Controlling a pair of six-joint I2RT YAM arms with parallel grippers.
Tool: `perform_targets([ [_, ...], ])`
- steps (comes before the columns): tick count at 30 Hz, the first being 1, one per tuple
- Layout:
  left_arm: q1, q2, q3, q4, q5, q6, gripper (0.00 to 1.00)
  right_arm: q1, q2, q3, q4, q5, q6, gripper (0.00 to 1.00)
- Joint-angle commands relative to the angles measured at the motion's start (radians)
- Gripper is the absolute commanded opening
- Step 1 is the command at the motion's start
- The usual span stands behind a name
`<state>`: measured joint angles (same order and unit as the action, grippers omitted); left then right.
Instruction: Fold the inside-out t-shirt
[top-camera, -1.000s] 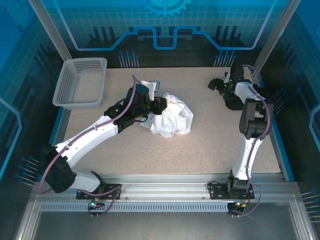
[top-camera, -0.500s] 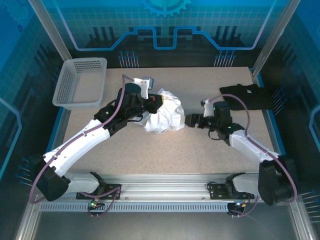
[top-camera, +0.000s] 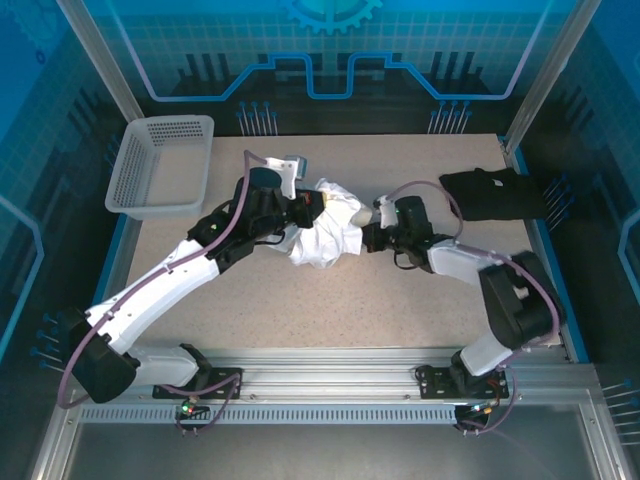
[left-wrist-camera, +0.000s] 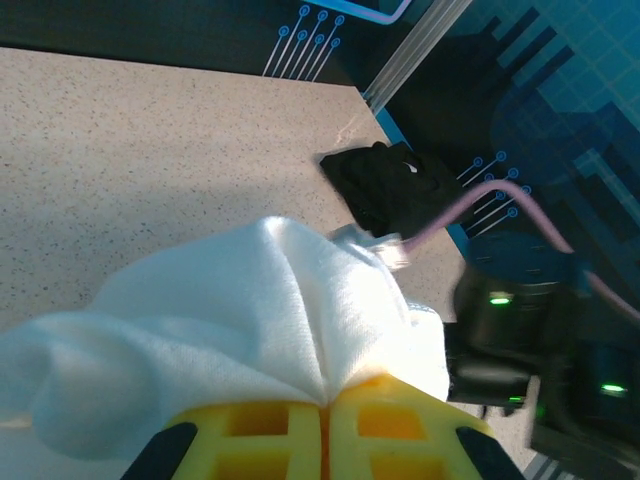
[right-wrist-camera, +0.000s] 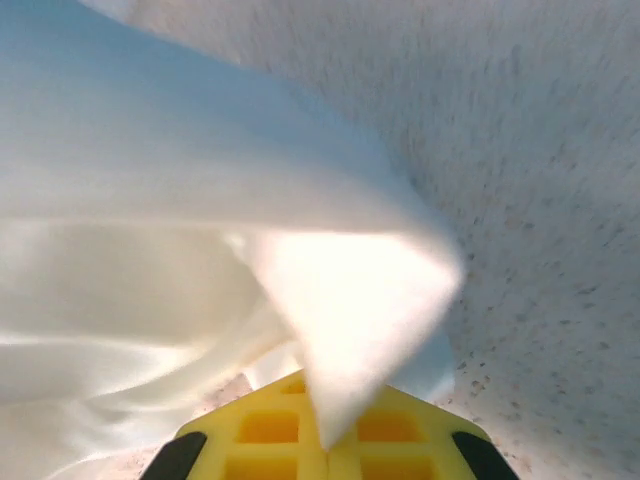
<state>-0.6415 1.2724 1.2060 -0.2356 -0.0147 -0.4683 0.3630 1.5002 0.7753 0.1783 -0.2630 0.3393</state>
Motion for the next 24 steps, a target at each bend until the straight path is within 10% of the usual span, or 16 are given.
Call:
perform_targets([
  [1, 0.019, -0.095, 0.022, 0.023, -0.038, 0.029, 0.00, -0.021, -0.281, 0.063, -0.205, 0.002, -0.128, 0.00],
  [9, 0.039, -0.250, 0.041, -0.008, -0.199, 0.092, 0.18, -0.013, -0.628, 0.382, -0.658, -0.012, -0.164, 0.00],
  [17, 0.474, 0.128, 0.170, -0.169, -0.237, 0.065, 0.78, -0.088, -0.224, 0.550, -0.656, -0.014, 0.056, 0.00],
  [24, 0.294, -0.087, -0.200, 0.008, -0.103, 0.031, 0.84, -0.085, -0.033, 0.525, -0.667, -0.013, 0.035, 0.00],
])
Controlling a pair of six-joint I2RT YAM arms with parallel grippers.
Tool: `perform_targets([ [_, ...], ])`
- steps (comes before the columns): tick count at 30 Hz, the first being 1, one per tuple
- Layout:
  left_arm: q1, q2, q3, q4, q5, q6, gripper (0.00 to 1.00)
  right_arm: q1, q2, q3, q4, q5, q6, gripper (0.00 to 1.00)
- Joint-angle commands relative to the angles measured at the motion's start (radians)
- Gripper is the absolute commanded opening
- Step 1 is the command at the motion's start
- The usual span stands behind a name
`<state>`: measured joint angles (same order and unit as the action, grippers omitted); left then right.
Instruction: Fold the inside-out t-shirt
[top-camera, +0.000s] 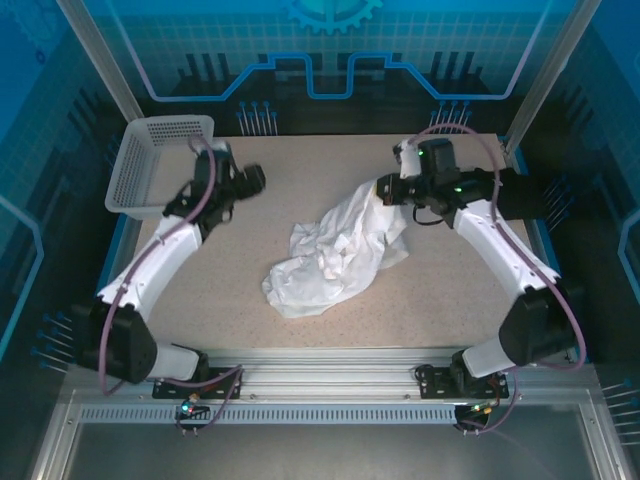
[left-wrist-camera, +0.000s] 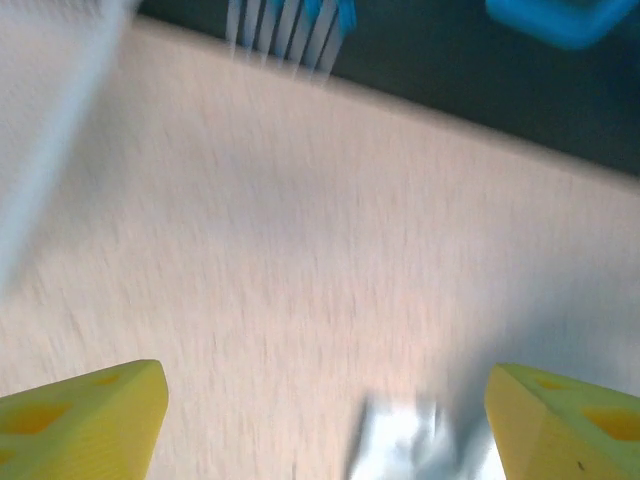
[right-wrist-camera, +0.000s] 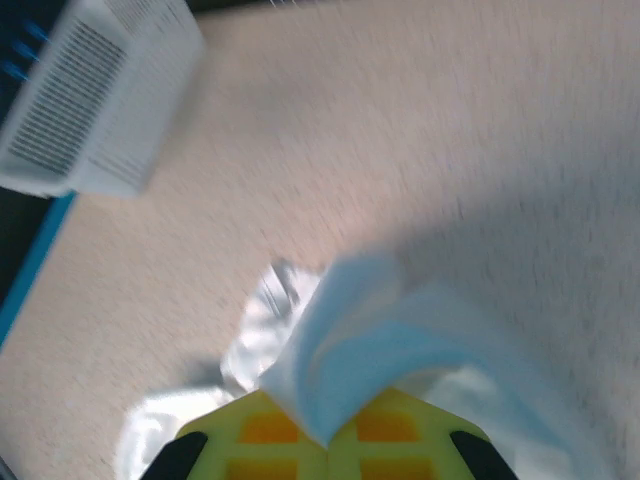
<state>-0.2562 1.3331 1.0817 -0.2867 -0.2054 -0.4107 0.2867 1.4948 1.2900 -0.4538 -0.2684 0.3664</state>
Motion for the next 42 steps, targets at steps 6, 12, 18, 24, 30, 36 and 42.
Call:
perform_targets([
  [6, -0.376, -0.175, -0.270, 0.053, 0.189, 0.022, 0.85, -0.042, -0.016, -0.017, -0.087, 0.045, -0.051, 0.00],
  [12, -0.583, -0.071, -0.310, 0.082, 0.140, 0.104, 0.85, -0.073, -0.033, -0.041, -0.087, 0.038, -0.063, 0.00],
  [18, -0.658, 0.158, -0.200, 0.119, 0.058, 0.116, 0.68, -0.079, -0.040, -0.064, -0.073, 0.022, -0.062, 0.00],
  [24, -0.658, 0.305, -0.078, 0.055, -0.037, 0.145, 0.12, -0.112, -0.069, -0.063, -0.080, 0.011, -0.066, 0.00],
  [30, -0.593, -0.056, -0.043, 0.041, -0.155, 0.228, 0.00, -0.153, -0.234, 0.024, -0.106, 0.019, -0.101, 0.00],
  [36, -0.350, -0.408, 0.050, 0.190, -0.166, 0.239, 0.00, -0.162, -0.428, 0.174, -0.056, 0.103, -0.115, 0.00],
  [42, -0.319, -0.380, 0.286, 0.163, -0.301, 0.376, 0.00, -0.162, -0.448, 0.360, -0.094, 0.152, -0.158, 0.00],
])
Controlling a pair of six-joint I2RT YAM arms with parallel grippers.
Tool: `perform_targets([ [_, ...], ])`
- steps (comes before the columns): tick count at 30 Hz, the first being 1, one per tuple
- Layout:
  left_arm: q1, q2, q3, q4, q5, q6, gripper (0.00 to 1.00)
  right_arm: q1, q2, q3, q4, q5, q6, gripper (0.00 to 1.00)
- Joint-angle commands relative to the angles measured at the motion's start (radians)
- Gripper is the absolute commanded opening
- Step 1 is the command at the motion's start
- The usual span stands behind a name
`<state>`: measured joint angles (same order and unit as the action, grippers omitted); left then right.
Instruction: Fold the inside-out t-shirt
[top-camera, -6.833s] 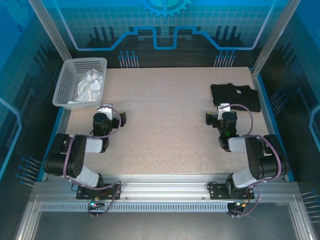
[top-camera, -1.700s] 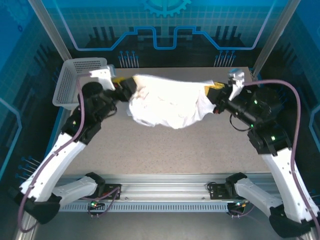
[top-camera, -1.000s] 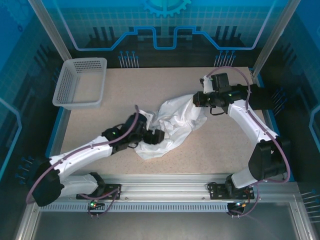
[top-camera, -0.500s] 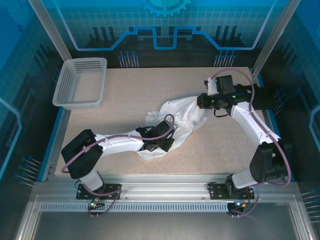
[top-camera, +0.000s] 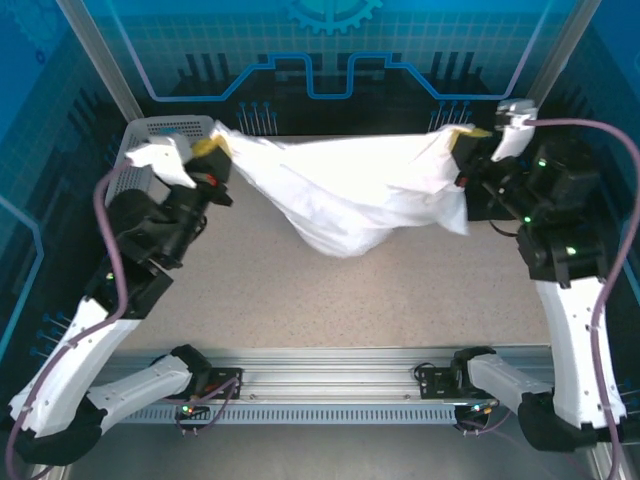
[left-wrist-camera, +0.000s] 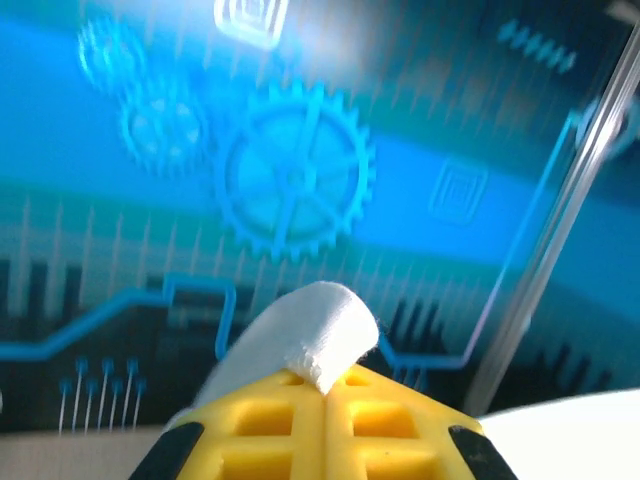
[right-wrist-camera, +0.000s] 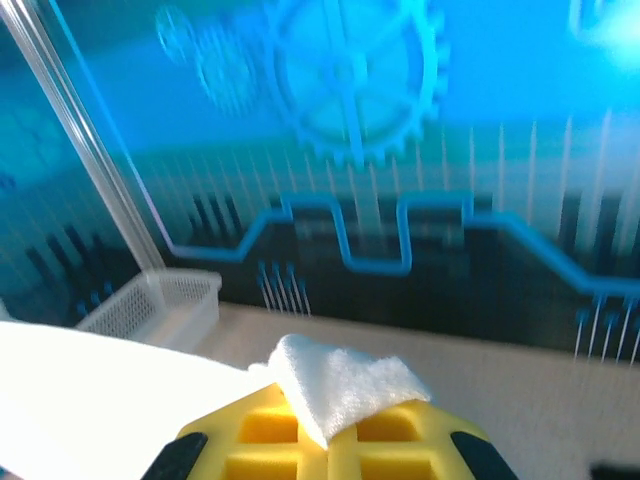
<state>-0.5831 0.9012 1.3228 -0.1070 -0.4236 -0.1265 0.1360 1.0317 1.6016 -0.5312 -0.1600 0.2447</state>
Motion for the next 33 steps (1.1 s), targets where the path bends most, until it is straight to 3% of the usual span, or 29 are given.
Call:
perform_targets([
  [1, 0.009, 0.053, 0.070, -0.019, -0.087, 0.101, 0.00, -0.011, 0.015, 0.074, -0.030, 0.042, -0.039, 0.00],
  [11, 0.008, -0.017, 0.163, -0.046, 0.019, 0.081, 0.00, -0.012, -0.118, 0.116, -0.014, 0.004, -0.014, 0.00],
  [16, 0.008, 0.029, 0.163, -0.036, -0.042, 0.114, 0.00, -0.011, -0.114, 0.092, 0.024, -0.065, 0.027, 0.00],
  [19, 0.074, 0.120, 0.131, 0.034, -0.071, 0.117, 0.00, -0.009, -0.070, 0.072, 0.048, -0.062, 0.025, 0.00],
  [23, 0.253, 0.360, 0.217, 0.054, 0.072, -0.039, 0.00, -0.010, 0.045, 0.122, 0.073, -0.020, -0.007, 0.00],
  [28, 0.279, 0.707, 0.538, 0.013, 0.138, -0.062, 0.00, -0.010, 0.199, 0.286, 0.077, -0.049, 0.011, 0.00],
  [33, 0.298, 0.831, 0.687, -0.007, 0.171, -0.070, 0.00, 0.066, 0.243, 0.359, 0.081, -0.082, 0.015, 0.00],
])
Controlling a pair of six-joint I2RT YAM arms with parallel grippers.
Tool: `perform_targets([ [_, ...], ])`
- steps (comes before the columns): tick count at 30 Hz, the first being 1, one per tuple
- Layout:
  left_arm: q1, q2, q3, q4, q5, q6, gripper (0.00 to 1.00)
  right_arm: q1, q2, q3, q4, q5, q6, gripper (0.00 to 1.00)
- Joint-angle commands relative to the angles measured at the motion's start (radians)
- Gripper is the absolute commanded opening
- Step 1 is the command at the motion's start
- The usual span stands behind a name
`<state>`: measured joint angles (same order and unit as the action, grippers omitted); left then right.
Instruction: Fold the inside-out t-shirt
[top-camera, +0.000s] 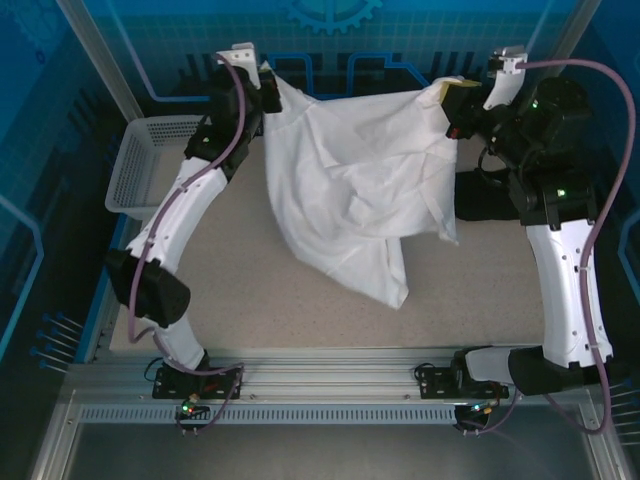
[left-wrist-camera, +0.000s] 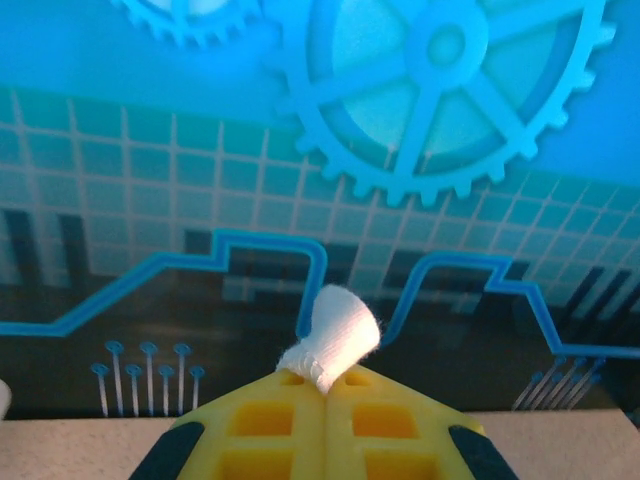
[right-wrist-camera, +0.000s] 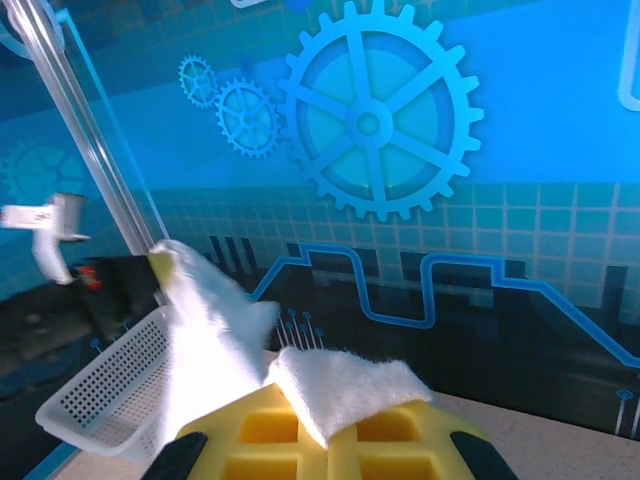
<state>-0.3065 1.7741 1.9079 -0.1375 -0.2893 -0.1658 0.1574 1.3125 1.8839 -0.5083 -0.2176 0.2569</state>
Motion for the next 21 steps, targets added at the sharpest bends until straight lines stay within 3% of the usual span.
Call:
perform_targets([
  [1, 0.032, -0.040, 0.093, 0.022, 0.043, -0.040, 0.00, 0.072, -0.039, 0.066, 0.057, -0.020, -0.002, 0.00],
  [5, 0.076, -0.070, -0.074, 0.058, 0.052, -0.096, 0.02, 0.211, -0.050, -0.043, 0.066, -0.032, 0.009, 0.00],
  [8, 0.118, -0.108, -0.276, 0.116, 0.055, -0.152, 0.11, 0.331, -0.063, -0.184, 0.073, -0.007, 0.042, 0.00],
  [12, 0.196, -0.138, -0.477, 0.099, 0.017, -0.212, 0.38, 0.484, -0.051, -0.485, 0.214, 0.066, 0.216, 0.02],
  [15, 0.253, -0.190, -0.610, 0.047, -0.010, -0.251, 0.58, 0.565, 0.066, -0.640, 0.339, 0.073, 0.376, 0.08],
  [18, 0.271, -0.289, -0.737, -0.014, -0.012, -0.278, 0.71, 0.598, 0.229, -0.609, 0.317, -0.047, 0.400, 0.31],
  [21, 0.265, -0.432, -0.927, 0.003, 0.143, -0.376, 0.74, 0.570, 0.245, -0.556, 0.124, 0.004, 0.260, 0.49],
])
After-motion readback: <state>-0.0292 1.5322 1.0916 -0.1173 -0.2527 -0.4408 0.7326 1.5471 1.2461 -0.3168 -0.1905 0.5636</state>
